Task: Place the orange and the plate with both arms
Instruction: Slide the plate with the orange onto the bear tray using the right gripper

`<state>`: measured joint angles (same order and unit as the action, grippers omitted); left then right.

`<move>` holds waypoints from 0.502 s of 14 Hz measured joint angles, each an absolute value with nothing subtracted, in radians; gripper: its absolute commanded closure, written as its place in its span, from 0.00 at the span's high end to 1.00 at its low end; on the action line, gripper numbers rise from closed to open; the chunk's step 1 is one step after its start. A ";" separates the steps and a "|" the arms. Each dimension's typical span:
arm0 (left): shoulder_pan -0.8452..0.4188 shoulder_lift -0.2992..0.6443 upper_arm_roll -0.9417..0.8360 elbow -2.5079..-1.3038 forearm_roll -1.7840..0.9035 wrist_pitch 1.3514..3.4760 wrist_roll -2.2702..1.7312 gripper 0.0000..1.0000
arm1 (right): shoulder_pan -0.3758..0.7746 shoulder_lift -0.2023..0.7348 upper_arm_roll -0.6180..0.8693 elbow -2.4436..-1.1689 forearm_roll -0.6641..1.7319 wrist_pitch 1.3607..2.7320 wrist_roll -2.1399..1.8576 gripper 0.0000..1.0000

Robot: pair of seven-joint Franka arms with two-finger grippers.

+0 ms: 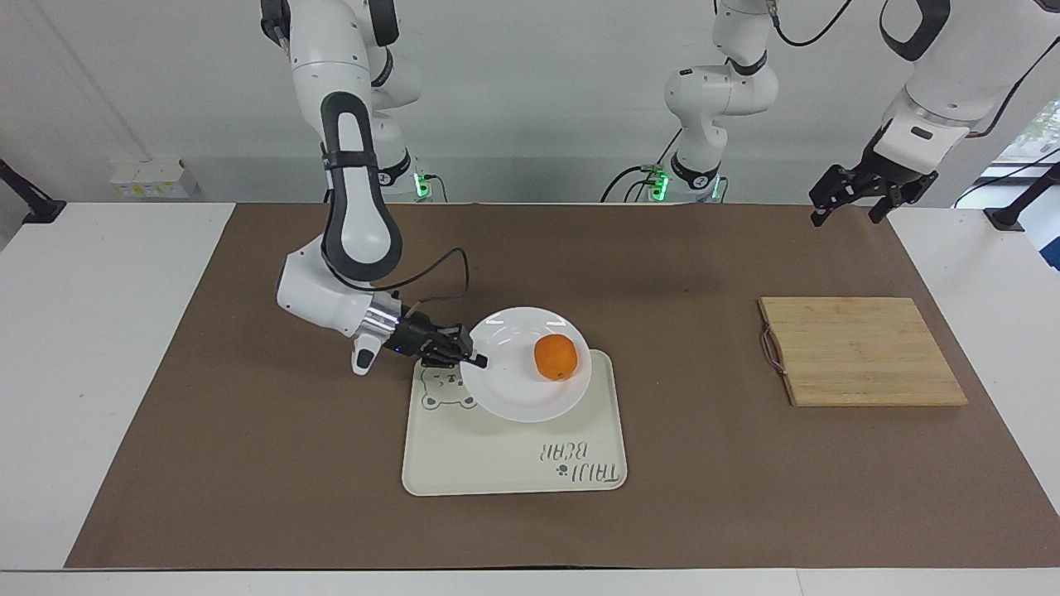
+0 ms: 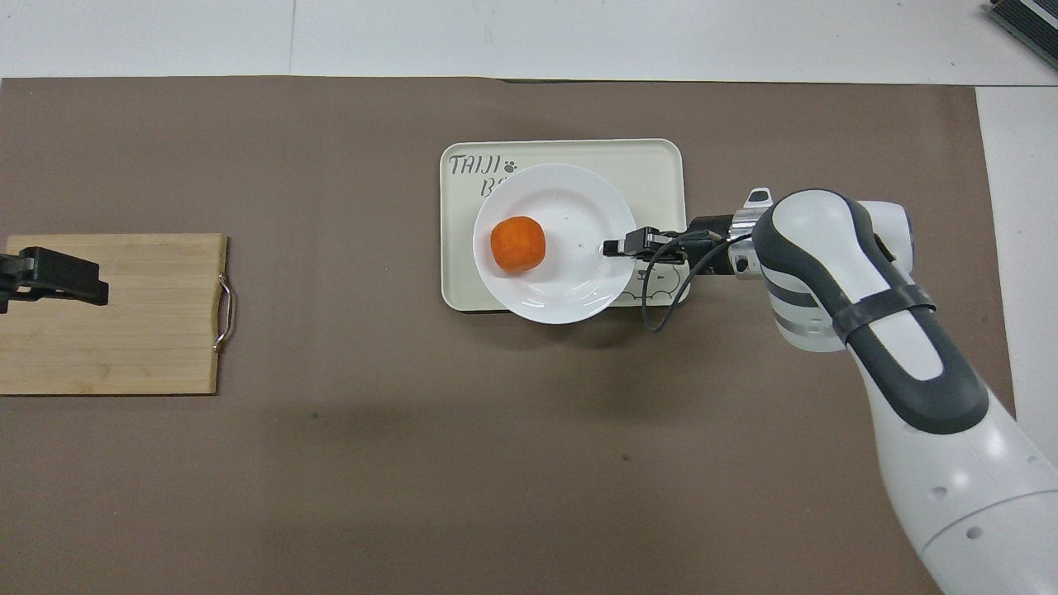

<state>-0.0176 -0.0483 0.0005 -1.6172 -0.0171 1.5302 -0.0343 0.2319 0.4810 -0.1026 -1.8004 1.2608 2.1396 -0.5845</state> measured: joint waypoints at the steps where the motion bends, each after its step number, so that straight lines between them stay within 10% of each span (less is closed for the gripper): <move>1: -0.018 -0.048 0.000 -1.617 -0.017 1.530 -0.034 1.00 | 0.223 0.520 -0.103 -1.761 1.261 2.140 -0.581 0.00; 7: -0.018 -0.048 0.000 -1.617 -0.017 1.530 -0.034 1.00 | 0.223 0.593 -0.100 -1.679 1.261 2.139 -0.561 0.00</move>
<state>-0.0176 -0.0483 0.0004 -1.6172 -0.0171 1.5302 -0.0345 0.2225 0.5929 -0.0999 -1.6791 1.2607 2.1394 -0.5609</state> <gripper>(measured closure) 0.000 0.947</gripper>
